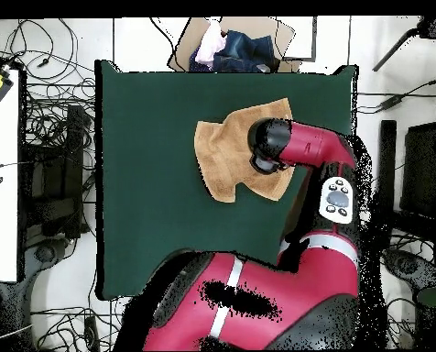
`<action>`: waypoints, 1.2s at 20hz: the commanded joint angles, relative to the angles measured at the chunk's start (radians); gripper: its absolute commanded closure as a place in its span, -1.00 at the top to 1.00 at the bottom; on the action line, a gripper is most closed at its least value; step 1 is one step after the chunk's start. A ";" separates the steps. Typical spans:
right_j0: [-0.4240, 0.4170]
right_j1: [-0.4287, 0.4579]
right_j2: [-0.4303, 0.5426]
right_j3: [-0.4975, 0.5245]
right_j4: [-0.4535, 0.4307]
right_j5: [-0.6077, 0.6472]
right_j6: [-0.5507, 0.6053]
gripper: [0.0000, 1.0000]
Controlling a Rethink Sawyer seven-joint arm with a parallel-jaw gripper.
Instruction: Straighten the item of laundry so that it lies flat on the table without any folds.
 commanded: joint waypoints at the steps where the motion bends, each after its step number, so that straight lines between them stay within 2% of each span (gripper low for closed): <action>1: 0.026 0.072 0.077 -0.029 -0.026 -0.012 0.030 1.00; 11: 0.039 0.110 0.050 -0.060 -0.012 0.112 0.041 1.00; 19: 0.040 0.091 0.053 -0.025 -0.011 0.065 0.056 1.00; 24: 0.043 0.076 0.057 0.007 -0.011 0.090 0.041 1.00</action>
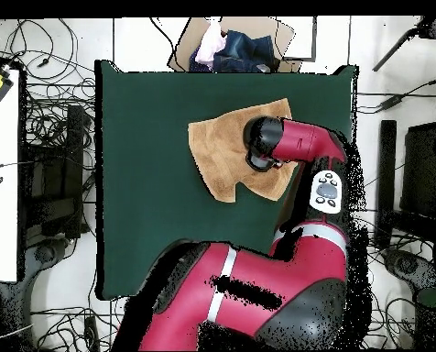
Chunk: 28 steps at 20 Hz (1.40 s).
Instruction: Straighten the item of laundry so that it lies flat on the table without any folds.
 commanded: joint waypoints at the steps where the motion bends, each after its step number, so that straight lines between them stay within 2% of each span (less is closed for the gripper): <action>1: 0.030 0.001 0.056 0.087 -0.012 0.070 0.035 1.00; 4: 0.039 -0.005 0.044 0.097 -0.016 0.137 0.025 1.00; 14: 0.033 -0.042 0.040 0.168 -0.037 0.148 -0.014 1.00; 20: 0.042 -0.043 0.035 0.169 -0.058 0.239 -0.056 1.00; 25: 0.040 -0.054 0.042 0.188 -0.070 0.230 -0.069 1.00; 27: 0.035 -0.061 0.050 0.197 -0.069 0.161 -0.052 1.00; 28: 0.034 -0.054 0.051 0.180 -0.070 0.178 -0.058 1.00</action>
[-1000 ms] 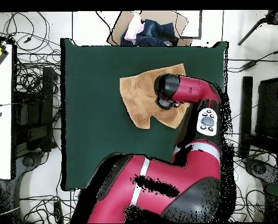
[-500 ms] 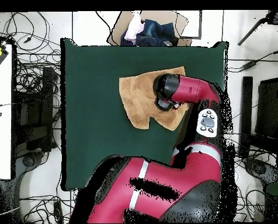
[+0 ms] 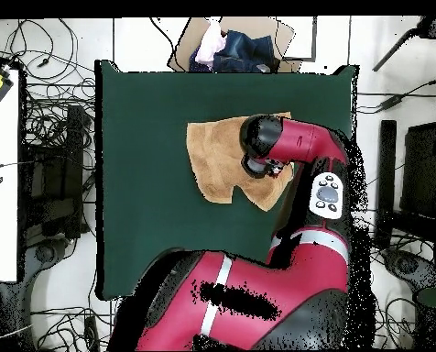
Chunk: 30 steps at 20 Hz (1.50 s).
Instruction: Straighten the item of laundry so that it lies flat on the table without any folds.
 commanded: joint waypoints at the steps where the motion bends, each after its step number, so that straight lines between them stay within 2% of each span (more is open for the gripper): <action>1: 0.021 0.018 0.052 0.111 -0.068 0.050 -0.054 1.00; 3: 0.020 0.048 0.045 0.048 -0.056 0.046 -0.008 1.00; 6: 0.015 0.075 0.035 -0.007 -0.047 -0.034 0.059 1.00; 11: -0.013 0.087 0.040 -0.039 -0.035 -0.147 0.093 1.00; 25: -0.022 0.162 0.015 -0.209 -0.005 -0.099 0.137 1.00; 30: -0.027 0.137 0.015 -0.142 -0.016 -0.104 0.105 1.00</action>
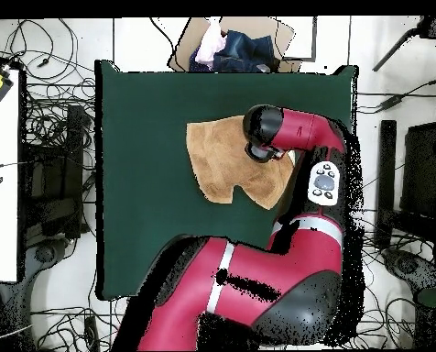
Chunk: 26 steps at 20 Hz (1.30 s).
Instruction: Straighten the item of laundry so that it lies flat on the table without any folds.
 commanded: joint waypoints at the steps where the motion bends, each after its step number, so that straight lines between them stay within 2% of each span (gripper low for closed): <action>1: -0.022 0.016 0.017 0.041 -0.015 -0.021 0.095 1.00; 14: -0.124 -0.072 0.053 0.234 -0.058 -0.147 -0.046 1.00; 18: -0.128 -0.089 0.048 0.258 -0.072 -0.154 -0.053 1.00; 26: -0.114 -0.085 0.038 0.240 -0.089 -0.119 -0.037 1.00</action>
